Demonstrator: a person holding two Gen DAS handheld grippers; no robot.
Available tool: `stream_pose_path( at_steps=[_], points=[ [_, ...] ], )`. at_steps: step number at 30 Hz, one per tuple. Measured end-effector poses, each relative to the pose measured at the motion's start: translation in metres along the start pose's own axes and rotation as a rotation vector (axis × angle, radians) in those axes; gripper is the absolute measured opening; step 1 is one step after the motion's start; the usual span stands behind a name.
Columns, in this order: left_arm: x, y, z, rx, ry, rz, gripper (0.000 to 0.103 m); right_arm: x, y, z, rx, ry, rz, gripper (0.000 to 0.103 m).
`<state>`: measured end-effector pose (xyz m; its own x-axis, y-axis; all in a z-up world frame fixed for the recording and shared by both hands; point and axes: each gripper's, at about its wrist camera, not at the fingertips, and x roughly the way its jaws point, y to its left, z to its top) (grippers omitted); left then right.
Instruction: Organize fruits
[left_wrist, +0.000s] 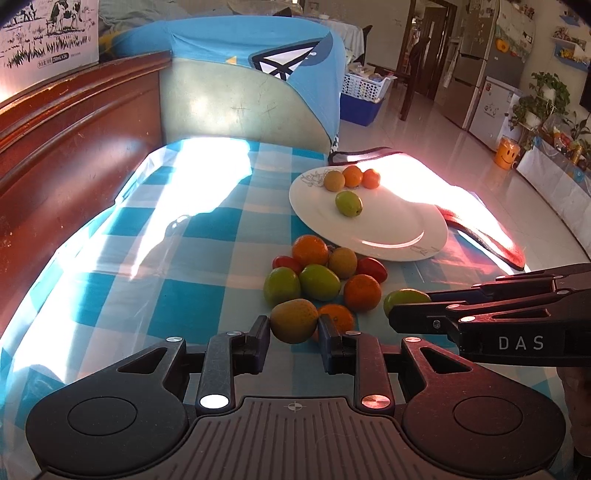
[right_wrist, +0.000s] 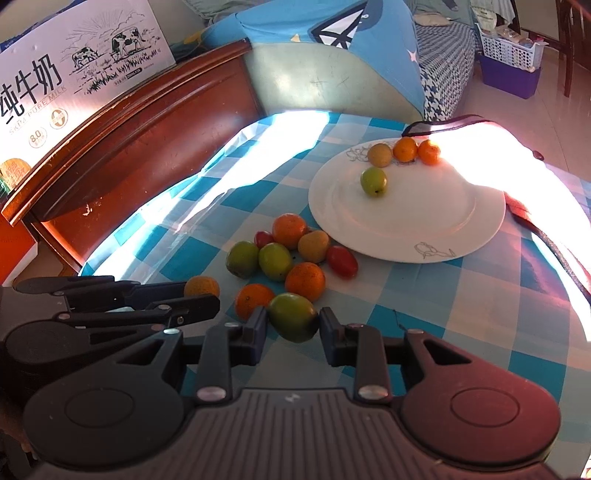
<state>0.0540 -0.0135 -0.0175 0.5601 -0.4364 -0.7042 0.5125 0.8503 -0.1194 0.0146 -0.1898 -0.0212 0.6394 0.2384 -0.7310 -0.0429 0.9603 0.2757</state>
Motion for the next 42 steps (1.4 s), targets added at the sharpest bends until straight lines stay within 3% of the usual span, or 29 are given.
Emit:
stream_pose_path(
  at_steps=[9, 17, 25, 42],
  points=[
    [-0.004, -0.008, 0.020, 0.043, -0.037, -0.011, 0.025, -0.018, -0.004, 0.014, -0.020, -0.029, 0.014, 0.031],
    [0.005, -0.013, 0.040, 0.014, -0.037, -0.061, 0.025, -0.025, -0.020, 0.030, -0.054, -0.038, -0.023, 0.031],
    [0.027, -0.020, 0.062, 0.032, -0.038, -0.083, 0.025, -0.030, -0.054, 0.049, 0.041, -0.087, -0.073, 0.031],
    [0.074, -0.035, 0.084, 0.033, -0.009, -0.114, 0.025, -0.004, -0.085, 0.062, 0.164, -0.056, -0.102, 0.031]
  ],
)
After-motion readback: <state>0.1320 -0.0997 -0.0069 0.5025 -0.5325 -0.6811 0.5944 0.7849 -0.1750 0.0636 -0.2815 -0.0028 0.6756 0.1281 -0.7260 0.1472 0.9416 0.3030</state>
